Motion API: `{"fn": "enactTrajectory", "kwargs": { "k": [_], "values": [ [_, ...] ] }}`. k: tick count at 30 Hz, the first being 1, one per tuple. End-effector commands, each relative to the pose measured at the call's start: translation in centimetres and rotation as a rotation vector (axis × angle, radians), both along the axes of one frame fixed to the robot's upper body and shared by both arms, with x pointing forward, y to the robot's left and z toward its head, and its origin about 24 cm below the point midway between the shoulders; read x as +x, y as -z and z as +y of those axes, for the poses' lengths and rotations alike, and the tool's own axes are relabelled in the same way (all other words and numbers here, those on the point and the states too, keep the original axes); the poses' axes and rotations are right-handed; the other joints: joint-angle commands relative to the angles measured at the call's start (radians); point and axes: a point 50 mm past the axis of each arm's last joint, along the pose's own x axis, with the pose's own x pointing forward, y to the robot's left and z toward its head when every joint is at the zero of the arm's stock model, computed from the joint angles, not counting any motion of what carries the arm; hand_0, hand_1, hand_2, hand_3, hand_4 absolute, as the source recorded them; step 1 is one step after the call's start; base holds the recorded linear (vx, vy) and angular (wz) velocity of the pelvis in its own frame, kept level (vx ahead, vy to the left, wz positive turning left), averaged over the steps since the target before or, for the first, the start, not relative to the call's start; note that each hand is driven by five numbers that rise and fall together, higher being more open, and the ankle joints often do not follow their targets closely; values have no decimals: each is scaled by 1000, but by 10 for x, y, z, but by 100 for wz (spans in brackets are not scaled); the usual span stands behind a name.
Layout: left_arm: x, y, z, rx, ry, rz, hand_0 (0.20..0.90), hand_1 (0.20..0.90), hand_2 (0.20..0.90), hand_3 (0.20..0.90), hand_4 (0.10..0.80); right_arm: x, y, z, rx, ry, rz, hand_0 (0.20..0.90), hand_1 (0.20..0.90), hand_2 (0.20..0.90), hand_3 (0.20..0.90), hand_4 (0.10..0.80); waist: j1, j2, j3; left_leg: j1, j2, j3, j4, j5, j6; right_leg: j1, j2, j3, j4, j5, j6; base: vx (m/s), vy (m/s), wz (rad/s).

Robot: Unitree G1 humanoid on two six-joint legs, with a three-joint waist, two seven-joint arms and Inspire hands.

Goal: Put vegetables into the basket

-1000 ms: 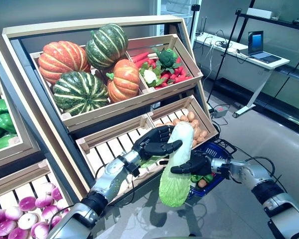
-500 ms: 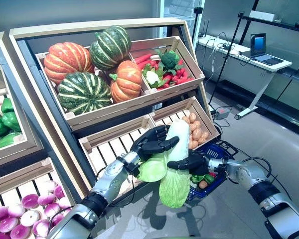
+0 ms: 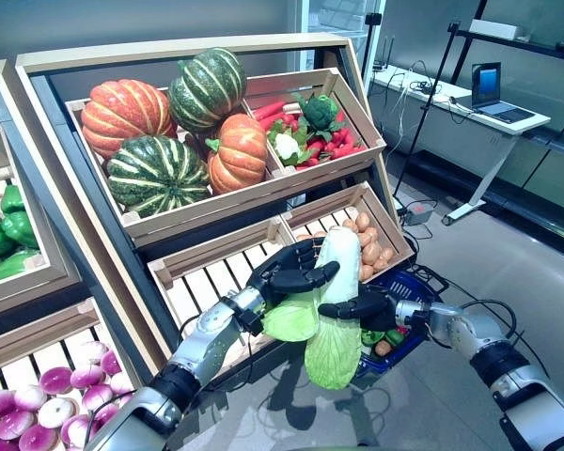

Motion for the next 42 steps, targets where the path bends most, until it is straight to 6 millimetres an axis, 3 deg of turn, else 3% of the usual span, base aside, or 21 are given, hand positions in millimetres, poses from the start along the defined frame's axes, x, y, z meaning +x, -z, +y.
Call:
{"fn": "enactTrajectory", "kwargs": {
  "k": [1, 4, 6, 9, 12, 17, 22, 26, 27, 29, 31, 34, 36, 38, 42],
  "values": [
    [15, -55, 17, 33, -76, -287, 900, 900, 900, 900, 800, 26, -37, -31, 18, 201, -229, 300, 300, 300, 300, 400, 9, -12, -17, -30, -14, 11, 2, 13, 41, 37, 6, 24, 1, -28, -26, 0, 0, 0],
    [14, -43, 42, 142, -231, -267, 900, 900, 900, 900, 800, 20, -34, -47, 18, 322, -241, 300, 300, 300, 300, 400, 12, -9, -11, -31, -12, 9, 2, 14, 41, 37, 8, 21, 1, -30, -27, 0, 0, 0],
    [8, -25, 70, 303, -422, -254, 900, 900, 900, 900, 800, 12, -26, -62, 36, 482, -240, 300, 300, 300, 300, 400, 17, -4, -4, -33, -11, 5, 5, 14, 41, 39, 9, 17, 1, -34, -29, 0, 0, 0],
    [-4, 4, 93, 327, -574, -100, 900, 900, 900, 900, 800, -2, -13, -71, 72, 626, -235, 300, 300, 300, 300, 400, 23, 0, 11, -39, -10, 0, 13, 13, 42, 39, 10, 12, 1, -37, -32, -12, -8, 0],
    [-18, 40, 92, 361, -619, 80, 900, 900, 900, 900, 800, -8, -4, -73, 75, 720, -227, 300, 300, 300, 300, 400, 28, 4, 28, -47, -8, -8, 18, 13, 42, 37, 11, 12, 1, -38, -33, -51, -32, 2],
    [-30, 65, 91, 402, -616, 220, 900, 900, 900, 900, 800, -14, 2, -90, 41, 803, -201, 300, 300, 300, 300, 400, 35, 9, 40, -45, -6, -11, 16, 11, 41, 41, 12, 1, 1, -41, -30, -14, -42, 6],
    [-24, 59, 95, 407, -594, 215, 900, 900, 900, 900, 800, -11, -3, -113, 6, 893, -216, 300, 300, 300, 300, 400, 35, 15, 53, -47, 2, -10, 19, 14, 38, 40, 19, -5, 9, -45, -35, -10, -71, 5],
    [-17, 50, 100, 358, -613, 214, 900, 900, 900, 900, 800, -12, -4, -129, -39, 976, -224, 300, 300, 300, 300, 400, 28, 12, 70, -67, 18, -13, 101, -9, 40, 20, 35, 22, 72, -80, -59, -10, -153, 1],
    [-18, 50, 102, 325, -620, 214, 900, 900, 900, 900, 800, -14, -3, -136, -64, 1008, -215, 300, 300, 300, 300, 400, 25, -1, 92, -108, 42, -28, 269, -42, 38, 5, 40, 53, 111, -95, -86, 10, -245, 1],
    [-24, 52, 104, 290, -634, 214, 900, 900, 900, 900, 800, -18, 0, -143, -119, 1027, -201, 300, 300, 300, 300, 400, 32, -6, 122, -195, 66, -85, 489, -4, 25, 0, 58, 76, 127, -98, -121, 35, -191, -7],
    [-32, 55, 105, 244, -632, 222, 900, 900, 900, 900, 800, -23, 4, -150, -187, 1042, -185, 300, 300, 300, 300, 400, 50, -7, 150, -274, 52, -124, 601, 46, 23, 12, 68, 91, 131, -96, -144, 115, -37, -33],
    [-38, 59, 103, 214, -614, 236, 900, 900, 900, 900, 800, -26, 7, -158, -246, 1063, -166, 300, 300, 300, 300, 400, 82, 4, 176, -300, 3, -154, 550, 25, 34, 56, 69, 98, 125, -106, -127, 164, 93, -38],
    [-35, 54, 99, 208, -583, 209, 900, 900, 900, 900, 800, -20, 2, -161, -272, 1090, -159, 300, 300, 300, 300, 400, 122, 17, 186, -334, -10, -181, 379, 86, 26, 116, 71, 98, 108, -136, -106, 227, 231, -39],
    [-26, 44, 99, 199, -583, 168, 900, 900, 900, 900, 800, -13, -4, -163, -273, 1107, -172, 300, 300, 300, 300, 400, 141, 28, 190, -351, -22, -196, 214, 103, 24, 156, 70, 103, 92, -160, -87, 106, 199, -55],
    [-14, 38, 96, 222, -579, 147, 900, 900, 900, 900, 800, -26, 9, -162, -240, 1141, -140, 300, 300, 300, 300, 400, 134, 9, 177, -330, -53, -172, 206, 60, 51, 173, 21, 89, 96, -161, -57, 128, 119, -50]
  ]
}}
